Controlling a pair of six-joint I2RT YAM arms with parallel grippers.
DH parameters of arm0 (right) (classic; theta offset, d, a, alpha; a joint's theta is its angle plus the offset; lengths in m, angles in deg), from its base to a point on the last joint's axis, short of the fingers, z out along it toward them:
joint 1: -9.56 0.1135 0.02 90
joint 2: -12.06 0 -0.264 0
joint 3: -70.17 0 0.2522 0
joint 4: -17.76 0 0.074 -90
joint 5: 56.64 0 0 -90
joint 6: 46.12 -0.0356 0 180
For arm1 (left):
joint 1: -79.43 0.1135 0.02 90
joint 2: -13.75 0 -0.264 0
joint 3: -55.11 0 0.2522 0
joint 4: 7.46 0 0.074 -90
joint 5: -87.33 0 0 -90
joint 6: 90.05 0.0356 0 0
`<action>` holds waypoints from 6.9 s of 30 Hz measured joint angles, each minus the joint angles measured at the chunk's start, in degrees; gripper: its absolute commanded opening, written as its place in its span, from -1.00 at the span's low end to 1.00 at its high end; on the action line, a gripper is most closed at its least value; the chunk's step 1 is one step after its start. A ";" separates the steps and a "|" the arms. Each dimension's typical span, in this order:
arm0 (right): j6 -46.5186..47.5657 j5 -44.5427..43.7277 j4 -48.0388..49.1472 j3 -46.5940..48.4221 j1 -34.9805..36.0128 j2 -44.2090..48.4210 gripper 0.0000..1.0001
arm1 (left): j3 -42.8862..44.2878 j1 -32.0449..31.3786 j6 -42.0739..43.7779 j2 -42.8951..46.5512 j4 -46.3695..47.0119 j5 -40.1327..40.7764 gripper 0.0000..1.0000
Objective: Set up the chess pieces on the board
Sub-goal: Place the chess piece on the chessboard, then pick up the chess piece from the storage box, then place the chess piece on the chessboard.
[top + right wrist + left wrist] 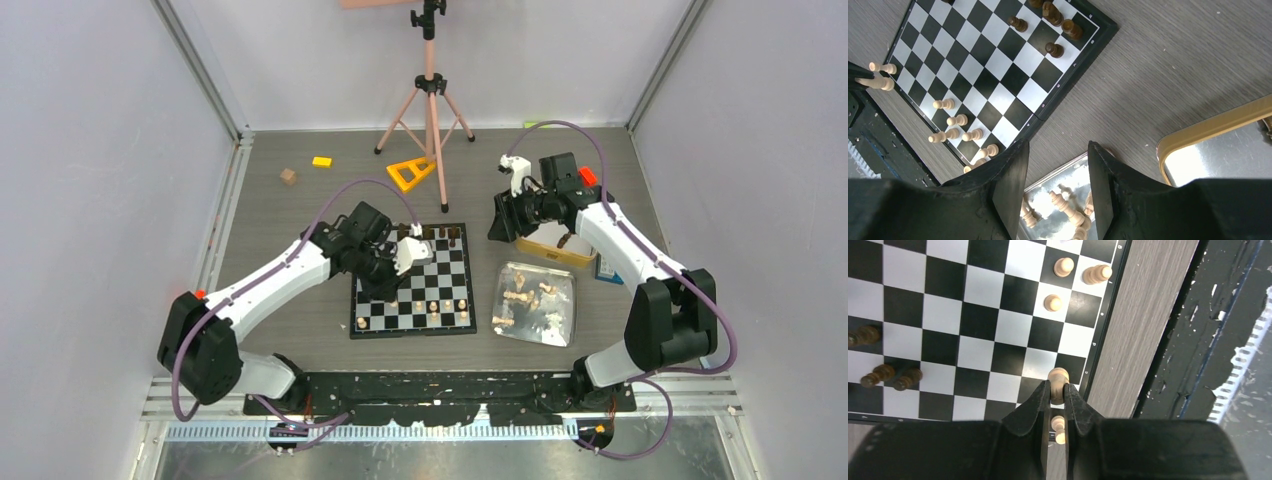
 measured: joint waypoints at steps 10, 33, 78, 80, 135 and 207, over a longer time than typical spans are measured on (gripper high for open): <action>0.50 0.42 1.18 -0.98 -0.11 0.09 0.03 | -6.58 -1.14 5.64 3.87 6.05 0.31 -1.00; 1.25 0.83 1.55 -1.01 -0.11 0.07 0.00 | -17.25 -1.18 17.46 11.63 7.78 -1.84 -1.00; 2.80 1.03 -0.04 -0.96 -0.11 -0.79 -0.01 | -16.09 1.51 15.72 9.97 7.69 2.32 0.13; 3.74 0.66 -1.57 -0.83 -0.11 -0.79 0.02 | -13.81 1.73 14.69 9.97 7.54 2.23 0.17; 9.38 -20.68 -15.74 -4.24 3.41 -8.15 -0.92 | 3.43 2.36 4.90 0.00 4.57 -2.03 0.17; 15.08 -27.34 -24.55 13.14 44.70 -20.44 -0.88 | 9.42 35.50 -15.74 -5.20 4.81 -1.40 0.24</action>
